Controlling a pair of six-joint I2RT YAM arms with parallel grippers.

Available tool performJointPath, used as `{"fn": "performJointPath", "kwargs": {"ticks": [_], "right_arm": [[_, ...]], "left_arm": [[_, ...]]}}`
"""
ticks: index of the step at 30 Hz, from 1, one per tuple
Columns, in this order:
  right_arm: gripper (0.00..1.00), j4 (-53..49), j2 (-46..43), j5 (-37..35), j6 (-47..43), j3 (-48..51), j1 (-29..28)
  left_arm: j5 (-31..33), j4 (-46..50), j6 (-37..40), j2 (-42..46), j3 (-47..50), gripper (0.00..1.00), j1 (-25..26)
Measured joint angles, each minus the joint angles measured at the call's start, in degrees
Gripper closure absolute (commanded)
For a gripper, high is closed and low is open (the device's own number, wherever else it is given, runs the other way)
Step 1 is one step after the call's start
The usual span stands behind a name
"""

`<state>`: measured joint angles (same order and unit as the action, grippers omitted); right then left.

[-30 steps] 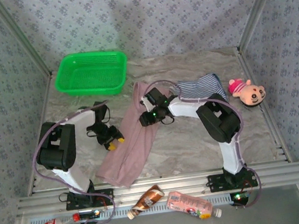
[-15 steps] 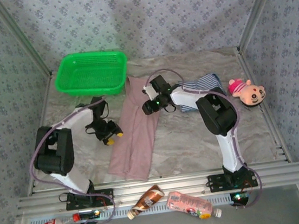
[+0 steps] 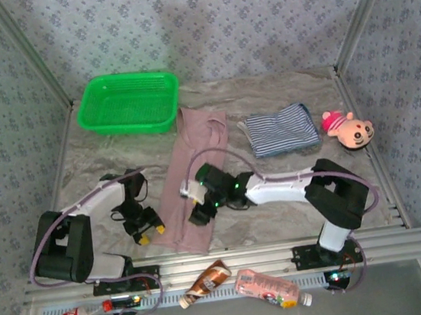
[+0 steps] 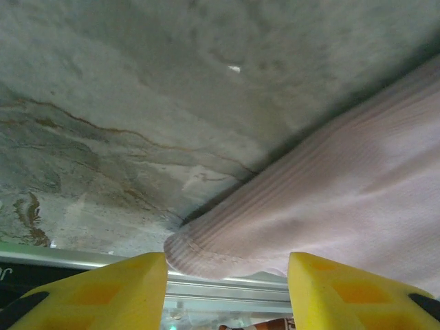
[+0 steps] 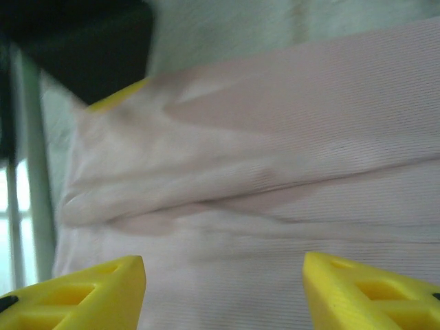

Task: Fold and stack the tank tops

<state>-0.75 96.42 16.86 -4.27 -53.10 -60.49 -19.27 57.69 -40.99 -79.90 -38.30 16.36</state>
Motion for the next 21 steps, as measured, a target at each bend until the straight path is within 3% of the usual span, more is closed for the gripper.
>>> {"fn": "performJointPath", "kwargs": {"ticks": [12,18,21], "right_arm": [[0.37,3.61,4.35,-7.74,-2.25,0.48,-12.72],[0.45,3.06,8.13,-13.35,-4.37,-1.49,-14.97],[0.6,2.47,8.87,-15.45,-5.11,-2.58,-15.21]], "left_arm": [[-2.43,-6.21,-3.23,-0.02,3.28,0.53,2.19],[-2.54,-6.27,-3.65,-0.09,3.5,0.71,2.19],[-2.27,-5.92,-3.32,-0.13,3.3,0.81,2.19]]}}
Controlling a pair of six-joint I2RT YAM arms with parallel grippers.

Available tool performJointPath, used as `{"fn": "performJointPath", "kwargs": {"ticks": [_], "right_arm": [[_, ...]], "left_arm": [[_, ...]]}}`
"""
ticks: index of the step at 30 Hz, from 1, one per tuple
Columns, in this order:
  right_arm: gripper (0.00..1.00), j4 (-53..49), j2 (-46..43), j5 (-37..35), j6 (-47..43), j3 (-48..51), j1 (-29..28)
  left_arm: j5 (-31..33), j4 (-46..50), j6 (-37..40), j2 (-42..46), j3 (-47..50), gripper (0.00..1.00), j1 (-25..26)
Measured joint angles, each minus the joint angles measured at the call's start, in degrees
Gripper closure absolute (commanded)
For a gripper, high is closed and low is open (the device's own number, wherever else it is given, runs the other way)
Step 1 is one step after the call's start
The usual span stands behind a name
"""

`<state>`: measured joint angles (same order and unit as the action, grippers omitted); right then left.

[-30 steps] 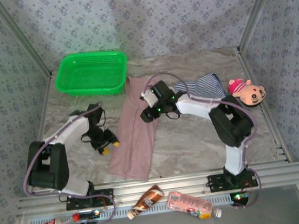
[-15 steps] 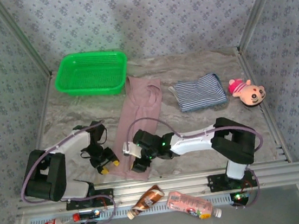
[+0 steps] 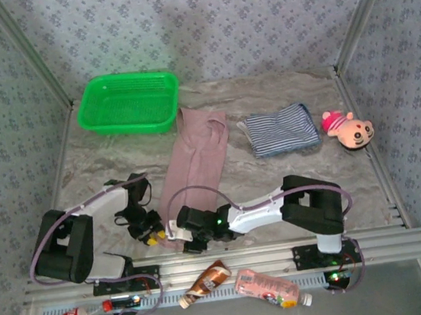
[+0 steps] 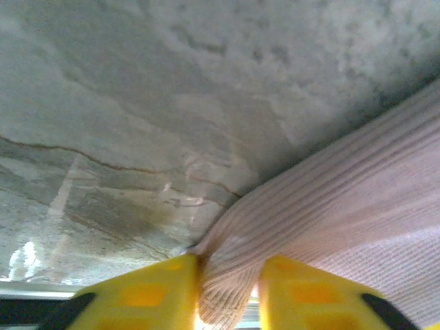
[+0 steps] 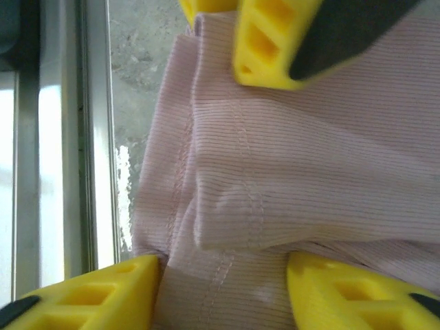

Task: Fold and stack the tank tops

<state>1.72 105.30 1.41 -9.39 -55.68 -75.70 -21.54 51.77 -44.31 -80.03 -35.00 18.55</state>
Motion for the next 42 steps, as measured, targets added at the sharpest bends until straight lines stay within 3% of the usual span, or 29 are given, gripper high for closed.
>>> {"fn": "performJointPath", "kwargs": {"ticks": [5,11,16,25,32,42], "right_arm": [[0.83,-1.11,0.04,-3.39,-0.98,-0.46,-0.72],[0.94,-2.73,-1.46,-3.65,-0.66,-0.5,-0.85],[0.94,-3.23,-5.68,3.65,2.67,-0.5,1.27],[0.94,-0.37,-8.39,27.04,13.97,-0.74,11.72],[0.93,-3.72,-4.33,38.4,14.16,-6.38,23.67],[0.91,-16.46,5.81,45.88,6.95,-20.28,36.04]], "left_arm": [[0.55,0.92,0.33,0.0,-1.14,0.91,0.0],[2.25,6.69,1.46,1.64,-6.86,0.94,0.0],[3.61,13.16,3.91,4.04,-13.77,0.96,0.0],[6.1,23.15,6.91,3.93,-25.86,0.95,0.0],[6.16,20.87,8.66,-10.03,-38.42,0.93,-0.61],[5.81,17.99,11.3,-30.03,-56.74,0.9,-2.05]]}}
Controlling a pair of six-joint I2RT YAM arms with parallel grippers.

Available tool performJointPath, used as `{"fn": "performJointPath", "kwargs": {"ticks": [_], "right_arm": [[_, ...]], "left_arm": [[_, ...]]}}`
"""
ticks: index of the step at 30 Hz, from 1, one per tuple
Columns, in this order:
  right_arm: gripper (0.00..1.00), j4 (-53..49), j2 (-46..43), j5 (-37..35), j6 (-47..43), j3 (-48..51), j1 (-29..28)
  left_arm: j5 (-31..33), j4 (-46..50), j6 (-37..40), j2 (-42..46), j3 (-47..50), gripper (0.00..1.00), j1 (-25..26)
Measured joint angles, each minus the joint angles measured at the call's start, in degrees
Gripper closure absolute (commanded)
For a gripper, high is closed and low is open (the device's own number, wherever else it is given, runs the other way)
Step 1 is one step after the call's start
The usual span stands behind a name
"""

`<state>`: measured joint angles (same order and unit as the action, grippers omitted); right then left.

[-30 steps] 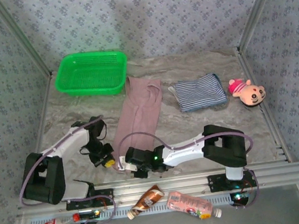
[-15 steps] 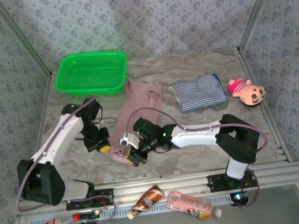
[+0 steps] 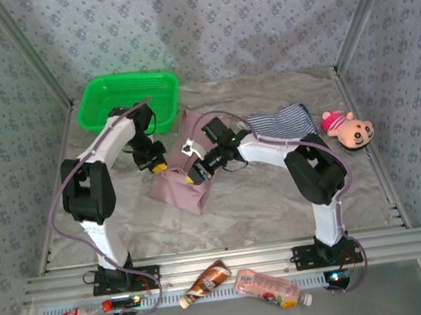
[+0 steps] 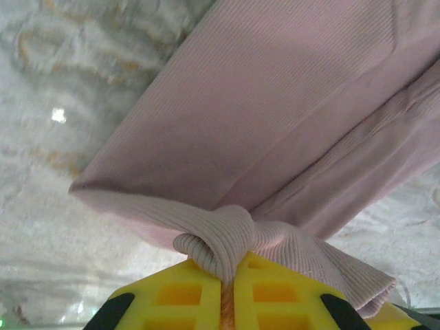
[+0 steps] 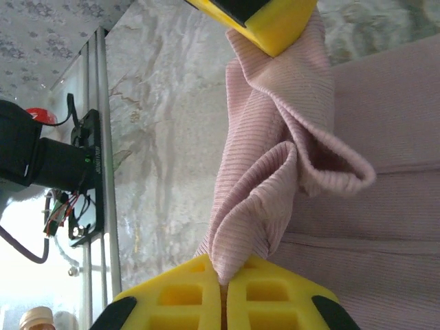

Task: Fold and stack the tank tops

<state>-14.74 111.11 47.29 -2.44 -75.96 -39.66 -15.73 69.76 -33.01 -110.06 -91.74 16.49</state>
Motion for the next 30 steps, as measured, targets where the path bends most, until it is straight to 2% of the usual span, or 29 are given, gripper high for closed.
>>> {"fn": "performJointPath", "kwargs": {"ticks": [11,16,18,21,27,30], "right_arm": [[0.87,-7.23,9.81,-0.15,-6.05,-10.23,5.51],[0.82,-7.67,13.33,-1.92,-6.67,-14.14,7.37],[0.77,-7.85,14.69,-3.3,-6.78,-15.41,8.0],[0.75,-7.43,15.72,-6.01,-7.04,-15.87,8.87],[0.74,-4.59,15.87,-13.57,-7.08,-15.78,9.99],[0.71,-2.34,15.8,-17.86,-7.06,-15.19,10.05]], "left_arm": [[-0.79,0.44,0.9,-15.63,-15.8,0.88,-0.79],[-1.18,0.92,0.85,-21.55,-24.22,0.86,-1.03],[-1.36,1.75,0.9,-23.37,-27.19,0.83,-1.07],[-1.4,4.33,0.85,-25.49,-31.61,0.82,-1.05],[-1.38,5.7,0.48,-26.69,-35.65,0.68,-0.94],[-0.59,5.22,0.61,-26.67,-36.65,0.61,-0.7]]}}
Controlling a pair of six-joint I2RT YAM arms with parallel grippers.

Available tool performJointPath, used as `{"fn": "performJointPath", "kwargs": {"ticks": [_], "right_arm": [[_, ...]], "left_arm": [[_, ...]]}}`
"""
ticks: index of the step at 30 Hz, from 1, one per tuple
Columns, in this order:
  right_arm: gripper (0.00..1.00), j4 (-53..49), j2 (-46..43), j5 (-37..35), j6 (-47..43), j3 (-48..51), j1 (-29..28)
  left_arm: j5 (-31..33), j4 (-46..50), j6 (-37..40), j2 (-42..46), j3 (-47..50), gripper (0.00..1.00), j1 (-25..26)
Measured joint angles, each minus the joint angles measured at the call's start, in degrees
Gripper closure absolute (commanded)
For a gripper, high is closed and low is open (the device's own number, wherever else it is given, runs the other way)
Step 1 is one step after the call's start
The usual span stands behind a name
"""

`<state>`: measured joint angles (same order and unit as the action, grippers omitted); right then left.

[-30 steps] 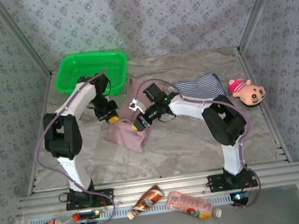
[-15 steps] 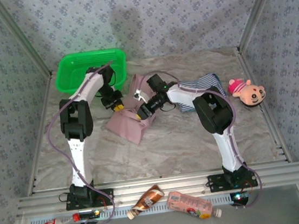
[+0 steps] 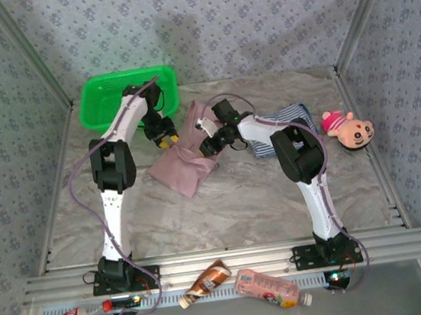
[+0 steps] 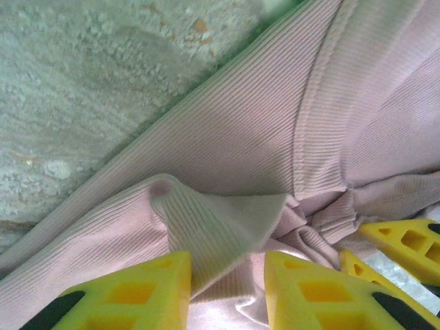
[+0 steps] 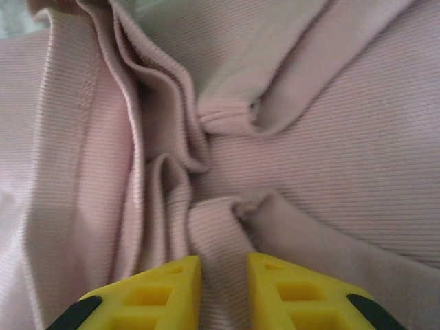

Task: Fold and stack the tank tops

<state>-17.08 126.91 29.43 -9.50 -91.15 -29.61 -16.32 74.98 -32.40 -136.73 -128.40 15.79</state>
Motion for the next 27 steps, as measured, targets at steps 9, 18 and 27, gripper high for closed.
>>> {"fn": "performJointPath", "kwargs": {"ticks": [9,18,27], "right_arm": [[0.6,6.1,-7.58,-11.26,0.24,7.93,0.02],[0.62,13.03,-20.57,-8.41,3.74,17.97,-3.21],[0.64,21.64,-13.92,-4.33,6.75,20.57,-13.92]], "left_arm": [[2.91,-4.09,1.99,0.66,-2.43,0.55,0.39],[4.31,-6.73,4.24,15.89,16.13,0.55,3.34],[9.94,-16.72,6.99,21.14,38.6,0.56,3.1]]}}
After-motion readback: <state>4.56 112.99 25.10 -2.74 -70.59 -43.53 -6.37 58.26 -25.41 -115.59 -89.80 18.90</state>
